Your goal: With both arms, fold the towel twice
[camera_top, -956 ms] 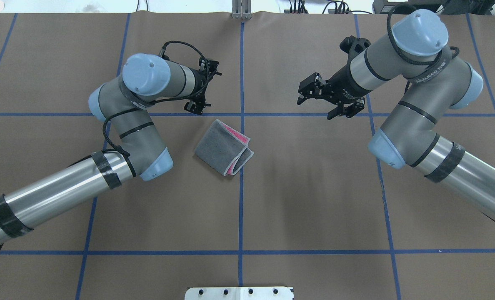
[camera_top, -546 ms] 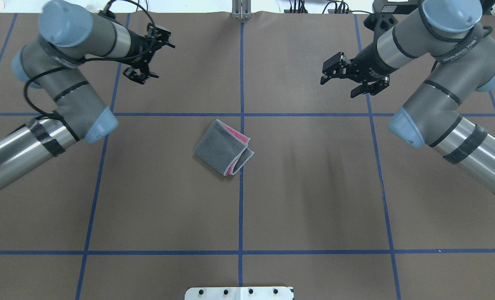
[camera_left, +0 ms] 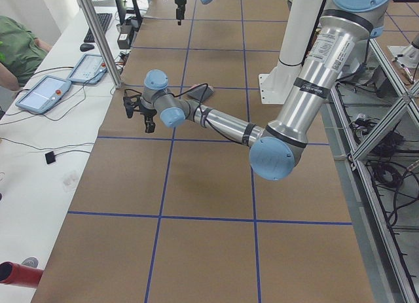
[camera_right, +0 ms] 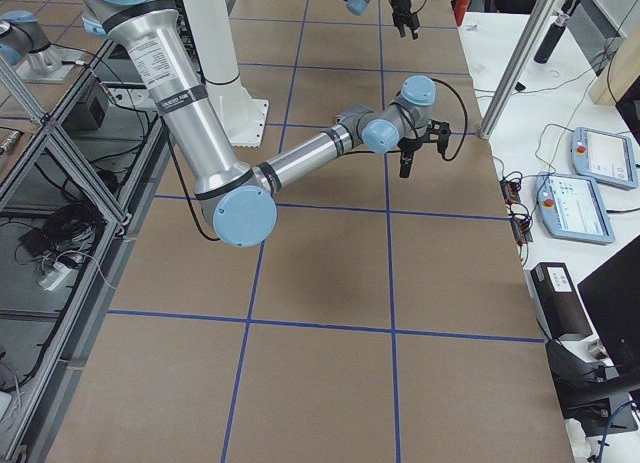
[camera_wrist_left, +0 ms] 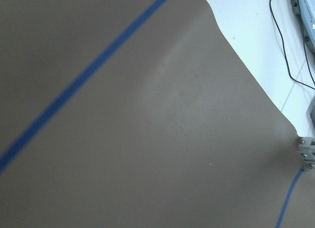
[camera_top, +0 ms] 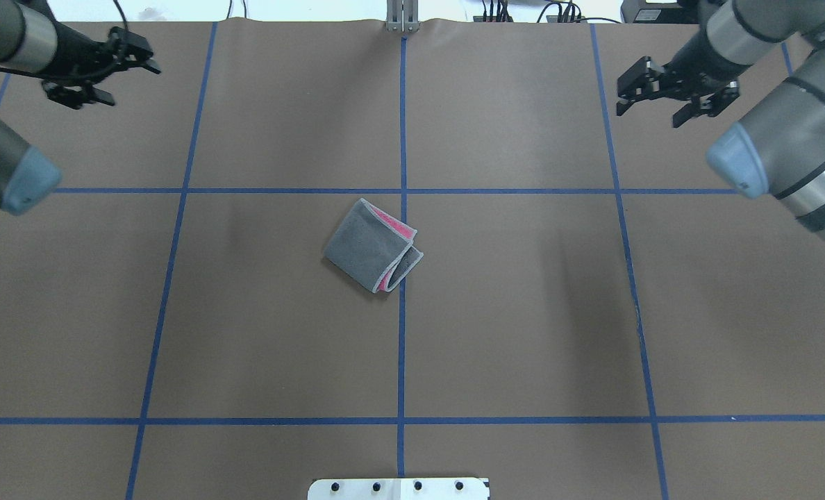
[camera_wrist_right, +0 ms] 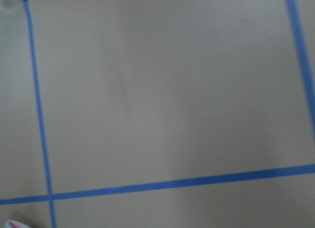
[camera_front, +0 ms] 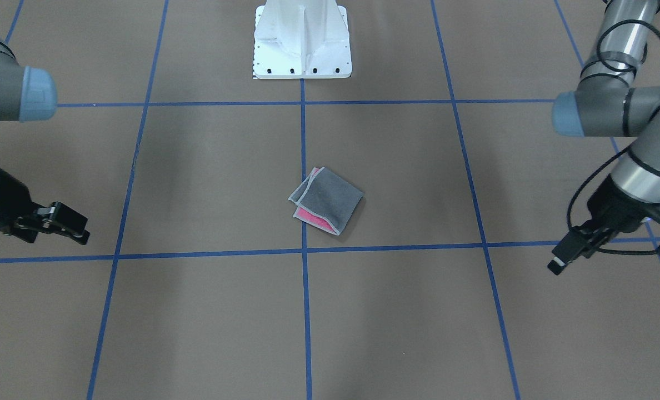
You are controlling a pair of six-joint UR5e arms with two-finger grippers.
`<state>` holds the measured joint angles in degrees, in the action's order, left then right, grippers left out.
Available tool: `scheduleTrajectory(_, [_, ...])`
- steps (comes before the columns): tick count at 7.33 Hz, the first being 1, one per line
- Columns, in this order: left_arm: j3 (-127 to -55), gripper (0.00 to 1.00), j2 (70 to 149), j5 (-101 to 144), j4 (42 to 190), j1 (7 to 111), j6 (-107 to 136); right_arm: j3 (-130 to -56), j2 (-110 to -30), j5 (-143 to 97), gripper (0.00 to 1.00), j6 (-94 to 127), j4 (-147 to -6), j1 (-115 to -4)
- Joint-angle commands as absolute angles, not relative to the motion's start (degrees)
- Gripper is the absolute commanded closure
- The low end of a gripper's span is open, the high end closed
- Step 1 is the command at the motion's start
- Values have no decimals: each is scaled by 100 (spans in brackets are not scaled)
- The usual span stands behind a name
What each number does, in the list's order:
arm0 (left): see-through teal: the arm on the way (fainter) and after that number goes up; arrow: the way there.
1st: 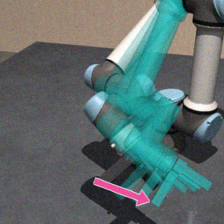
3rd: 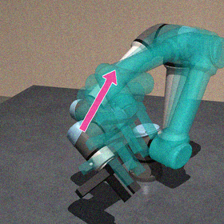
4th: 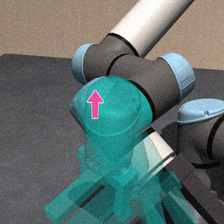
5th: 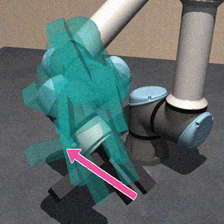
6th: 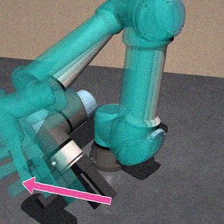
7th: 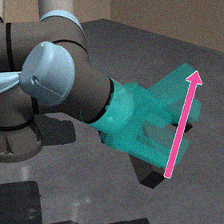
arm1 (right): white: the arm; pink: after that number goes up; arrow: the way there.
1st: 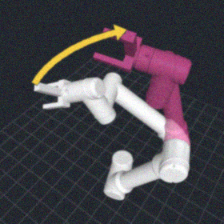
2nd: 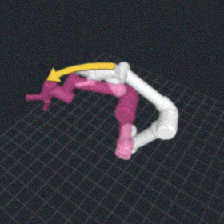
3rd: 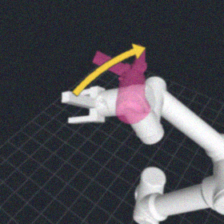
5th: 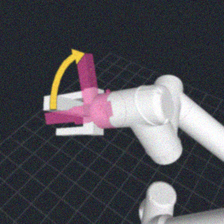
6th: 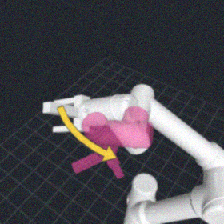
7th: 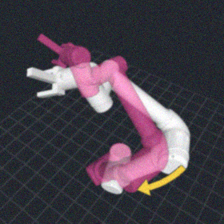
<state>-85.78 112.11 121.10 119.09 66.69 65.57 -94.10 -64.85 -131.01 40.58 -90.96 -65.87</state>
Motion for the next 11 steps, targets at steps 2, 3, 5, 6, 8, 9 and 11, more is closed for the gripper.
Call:
scheduleTrajectory(2, [-9000, 0, 10453, 12234, 10362, 7600, 2897, -9615, -7203, -12885, 0, 993, -10599, -7512])
scheduleTrajectory(3, [-9131, 0, 10294, 12565, 10345, 7864, 2848, -9659, -7616, -13007, 0, 497, -10565, -7932])
scheduleTrajectory(5, [-9403, 0, 9619, 13409, 10371, 8391, 1705, -9739, -7919, -13377, 0, 440, -10399, -8296])
scheduleTrajectory(6, [-9448, 0, 9302, 13412, 10380, 8515, 809, -9686, -8128, -13368, 0, 492, -10223, -8297])
scheduleTrajectory(8, [-9326, 0, 8799, 13386, 10459, 8543, 580, -9711, -8426, -13473, 0, 466, -10072, -8620])
scheduleTrajectory(9, [-9395, 0, 8772, 13377, 10442, 8543, 580, -9860, -8725, -13474, 0, 448, -9916, -8622])
scheduleTrajectory(11, [-9692, 0, 8754, 13359, 10232, 8665, 606, -9853, -8903, -13482, 0, 457, -9826, -8666])
